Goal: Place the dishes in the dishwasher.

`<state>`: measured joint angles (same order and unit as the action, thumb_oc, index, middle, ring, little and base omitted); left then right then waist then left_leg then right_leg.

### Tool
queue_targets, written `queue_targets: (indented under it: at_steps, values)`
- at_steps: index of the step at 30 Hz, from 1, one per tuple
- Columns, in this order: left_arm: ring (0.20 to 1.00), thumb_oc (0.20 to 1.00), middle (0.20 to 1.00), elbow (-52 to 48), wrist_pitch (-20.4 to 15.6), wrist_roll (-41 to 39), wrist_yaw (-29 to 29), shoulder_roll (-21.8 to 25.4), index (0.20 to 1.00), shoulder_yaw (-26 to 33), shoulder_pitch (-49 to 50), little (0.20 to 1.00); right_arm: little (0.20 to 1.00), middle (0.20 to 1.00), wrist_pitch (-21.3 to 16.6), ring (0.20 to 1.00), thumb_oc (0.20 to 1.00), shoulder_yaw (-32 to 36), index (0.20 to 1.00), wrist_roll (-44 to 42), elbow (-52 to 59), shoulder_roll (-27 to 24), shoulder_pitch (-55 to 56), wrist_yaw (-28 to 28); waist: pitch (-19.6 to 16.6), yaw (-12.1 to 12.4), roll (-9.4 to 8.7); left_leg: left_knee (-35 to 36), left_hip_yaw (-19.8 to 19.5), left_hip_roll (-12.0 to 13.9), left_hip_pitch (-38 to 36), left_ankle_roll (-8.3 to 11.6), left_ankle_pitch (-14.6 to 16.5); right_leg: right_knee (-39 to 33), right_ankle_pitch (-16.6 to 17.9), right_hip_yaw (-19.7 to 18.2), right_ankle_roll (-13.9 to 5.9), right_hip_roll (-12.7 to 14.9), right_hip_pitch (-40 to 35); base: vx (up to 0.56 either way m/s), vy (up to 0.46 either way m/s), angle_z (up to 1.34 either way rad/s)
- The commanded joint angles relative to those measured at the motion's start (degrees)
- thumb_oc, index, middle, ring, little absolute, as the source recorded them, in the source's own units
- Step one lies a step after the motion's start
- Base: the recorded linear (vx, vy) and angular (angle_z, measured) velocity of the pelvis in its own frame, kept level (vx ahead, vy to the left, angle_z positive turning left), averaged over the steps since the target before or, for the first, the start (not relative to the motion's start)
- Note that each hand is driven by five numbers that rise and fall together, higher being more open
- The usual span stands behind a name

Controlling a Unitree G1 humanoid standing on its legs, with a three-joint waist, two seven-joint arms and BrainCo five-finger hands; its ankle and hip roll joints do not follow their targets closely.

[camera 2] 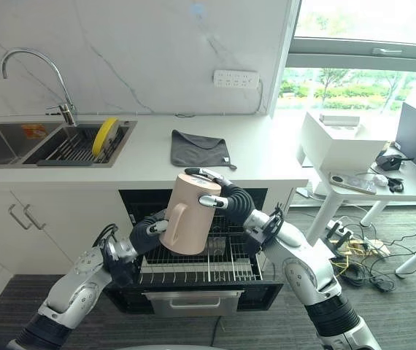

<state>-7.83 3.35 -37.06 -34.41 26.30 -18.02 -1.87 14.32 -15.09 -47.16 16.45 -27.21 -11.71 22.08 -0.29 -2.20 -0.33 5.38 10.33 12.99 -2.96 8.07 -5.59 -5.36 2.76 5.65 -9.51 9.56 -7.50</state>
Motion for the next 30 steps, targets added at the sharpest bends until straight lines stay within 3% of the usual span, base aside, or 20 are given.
queue_targets:
  at_steps: [1,6,7,8,9,10,30]
  values:
    - [0.200,0.200,0.200,0.5,-0.2,1.2,1.3,-0.8,0.200,0.0,-5.2,0.200,0.200,0.200,-4.7,0.200,0.200,0.2,0.200,0.5,5.9,3.2,-7.1,1.4,3.0,0.4,-0.25,-0.4,2.4,2.7,-5.3,1.13,2.5,0.4,0.7,4.3,-1.81,3.1,-0.5,0.00,0.000,0.00]
    - [0.228,0.228,0.228,0.8,0.6,0.9,2.1,-1.1,0.228,-0.3,-5.2,0.228,0.200,0.200,-5.9,0.200,0.200,0.8,0.200,1.2,5.6,3.9,-7.0,-1.1,3.2,0.3,-0.11,-0.4,2.2,2.8,-5.3,1.11,2.5,0.4,0.6,4.1,-1.83,3.2,-0.6,0.00,0.000,0.00]
    - [0.319,0.319,0.319,0.7,0.7,1.0,2.0,-1.2,0.319,-0.2,-5.1,0.319,0.200,0.200,-6.0,0.200,0.200,0.8,0.200,1.2,5.6,4.0,-7.0,-1.4,3.2,0.3,-0.10,-0.4,2.2,2.8,-5.3,1.11,2.5,0.4,0.6,4.1,-1.84,3.3,-0.6,0.00,0.000,0.00]
    - [0.570,0.570,0.570,0.7,0.7,0.9,2.0,-1.2,0.570,-0.1,-4.8,0.570,0.200,0.200,-6.4,0.200,0.200,1.0,0.200,1.3,5.5,4.0,-6.8,-2.0,3.2,0.3,-0.04,-0.4,2.2,2.9,-5.3,1.14,2.4,0.4,0.7,4.1,-1.85,3.3,-0.7,0.00,0.000,0.00]
    - [0.947,0.947,0.947,0.6,0.9,0.7,2.5,-1.2,0.947,-0.1,-4.6,0.947,0.200,0.200,-6.4,0.200,0.200,1.1,0.200,1.5,5.4,4.0,-6.7,-2.2,3.2,0.3,-0.04,-0.4,2.2,2.9,-5.3,1.19,2.4,0.4,0.7,4.1,-1.87,3.3,-0.7,0.00,0.000,0.00]
    - [1.000,1.000,1.000,0.7,1.1,0.6,2.6,-1.3,1.000,0.0,-4.6,1.000,0.200,0.200,-6.7,0.200,0.200,1.2,0.200,1.7,5.3,4.0,-6.7,-2.6,3.2,0.3,-0.03,-0.4,2.2,2.9,-5.3,1.20,2.4,0.4,0.7,4.1,-1.88,3.3,-0.7,0.00,0.000,0.00]
    - [1.000,1.000,1.000,1.6,0.6,-0.1,5.6,-1.8,1.000,5.1,-2.3,1.000,0.200,0.200,-10.3,0.200,0.200,6.9,0.200,5.0,1.8,2.8,-3.4,-8.6,3.0,0.4,0.02,-0.4,2.1,3.0,-5.1,1.27,2.4,0.4,0.5,4.4,-1.63,3.2,-0.7,0.00,0.000,0.00]
